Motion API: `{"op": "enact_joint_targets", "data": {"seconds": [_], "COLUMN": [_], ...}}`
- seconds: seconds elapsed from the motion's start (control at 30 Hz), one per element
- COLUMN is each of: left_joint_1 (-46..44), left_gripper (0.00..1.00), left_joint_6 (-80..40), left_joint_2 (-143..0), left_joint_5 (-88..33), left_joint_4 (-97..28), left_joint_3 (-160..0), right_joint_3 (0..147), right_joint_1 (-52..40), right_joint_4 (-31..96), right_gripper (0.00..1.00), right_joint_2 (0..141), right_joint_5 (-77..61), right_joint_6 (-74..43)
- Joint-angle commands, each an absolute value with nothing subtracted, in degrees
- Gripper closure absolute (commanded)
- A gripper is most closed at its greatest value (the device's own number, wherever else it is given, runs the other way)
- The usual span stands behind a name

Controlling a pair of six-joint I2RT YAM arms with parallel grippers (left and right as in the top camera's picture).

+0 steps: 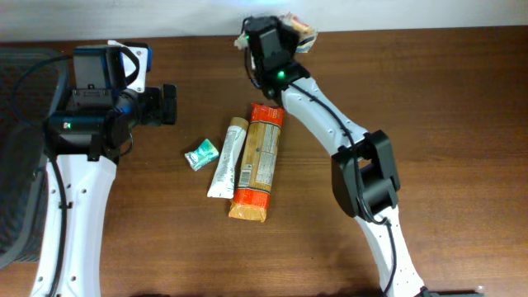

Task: Scan the item barcode
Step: 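Place the scanned snack bag on the table's right side, then reach the right gripper to the orange-capped pasta pack and grasp it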

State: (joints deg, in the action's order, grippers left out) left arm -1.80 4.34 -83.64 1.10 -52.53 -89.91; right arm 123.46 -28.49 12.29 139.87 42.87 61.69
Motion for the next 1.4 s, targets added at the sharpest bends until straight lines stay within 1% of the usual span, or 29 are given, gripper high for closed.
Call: {"op": "enact_joint_targets", "data": {"seconds": [0.0,0.2,0.33,0.4,0.47,0.5,0.53,0.57,0.6,0.63,0.67,0.73,0.77,0.8,0.83,0.9,0.93,0.97,1.0,1.03,1.07,1.1,1.17,1.23,1.3,1.37], "left_joint_1": [-1.7,-1.7,-1.7,-1.7,-1.7,-1.7,-1.7,-1.7,-1.7,-1.7,-1.7,-1.7,-1.7,-1.7,-1.7,-1.7,-1.7,-1.7,-1.7,-1.7,-1.7,-1.7,-1.7,-1.7,-1.7,-1.7], "left_gripper": [0.01,0.01,0.01,0.01,0.01,0.01,0.01,0.01,0.01,0.01,0.01,0.01,0.01,0.01,0.01,0.01,0.01,0.01,0.01,0.01,0.01,0.01,0.01,0.01,0.01,0.01], "left_joint_6": [4.6,4.6,4.6,4.6,4.6,4.6,4.6,4.6,4.6,4.6,4.6,4.6,4.6,4.6,4.6,4.6,4.6,4.6,4.6,4.6,4.6,4.6,4.6,4.6,4.6,4.6], "left_joint_2": [-83.5,-83.5,-83.5,-83.5,-83.5,-83.5,-83.5,-83.5,-83.5,-83.5,-83.5,-83.5,-83.5,-83.5,-83.5,-83.5,-83.5,-83.5,-83.5,-83.5,-83.5,-83.5,-83.5,-83.5,-83.5,-83.5], "left_joint_5": [1.3,1.3,1.3,1.3,1.3,1.3,1.3,1.3,1.3,1.3,1.3,1.3,1.3,1.3,1.3,1.3,1.3,1.3,1.3,1.3,1.3,1.3,1.3,1.3,1.3,1.3], "left_joint_4": [-52.4,-52.4,-52.4,-52.4,-52.4,-52.4,-52.4,-52.4,-52.4,-52.4,-52.4,-52.4,-52.4,-52.4,-52.4,-52.4,-52.4,-52.4,-52.4,-52.4,-52.4,-52.4,-52.4,-52.4,-52.4,-52.4], "left_joint_3": [-90.1,-90.1,-90.1,-90.1,-90.1,-90.1,-90.1,-90.1,-90.1,-90.1,-90.1,-90.1,-90.1,-90.1,-90.1,-90.1,-90.1,-90.1,-90.1,-90.1,-90.1,-90.1,-90.1,-90.1,-90.1,-90.1], "right_joint_3": [121.8,118.8,118.8,118.8,118.8,118.8,118.8,118.8,118.8,118.8,118.8,118.4,116.1,112.7,108.7,94.5,91.0,88.3,89.0,90.6,94.5,97.6,101.4,103.3,103.3,103.2], "right_joint_1": [-30.4,-30.8,-30.4,-29.9,-29.1,-28.2,-26.5,-24.7,-21.3,-16.1,-11.1,-0.4,4.8,8.0,10.5,16.3,18.0,20.6,21.8,22.2,22.1,21.5,19.6,15.7,11.7,6.4], "right_joint_4": [14.4,13.1,2.7,2.8,10.3,21.1,33.0,41.1,50.7,61.5,68.8,81.9,84.8,84.5,82.6,74.3,72.3,70.7,71.2,72.2,74.6,76.6,78.7,79.3,78.1,77.1], "right_gripper": [0.96,0.96,0.96,0.96,0.96,0.96,0.96,0.96,0.96,0.96,0.96,0.96,0.96,0.96,0.96,0.96,0.96,0.54,0.14,0.06,0.02,0.01,0.01,0.01,0.01,0.01], "right_joint_2": [140.0,140.0,138.3,132.9,125.1,119.1,113.1,109.1,104.3,99.7,97.6,98.7,100.3,101.4,102.2,104.4,105.4,106.3,106.1,106.1,106.1,106.1,106.1,106.1,106.1,106.1], "right_joint_5": [43.8,44.7,50.1,50.0,49.2,44.3,35.8,28.2,19.9,10.3,3.0,-6.2,-7.8,-8.3,-9.3,-13.6,-13.6,-13.5,-13.5,-13.6,-14.7,-16.4,-16.5,-17.9,-27.8,-32.9], "right_joint_6": [62.2,62.2,61.7,52.2,45.5,37.6,27.4,19.7,8.7,0.3,-1.0,-1.0,-0.9,-0.9,-1.0,-1.0,-1.2,-1.4,-1.7,-2.9,-3.9,-3.9,-3.9,-3.9,-3.9,-3.9]}}
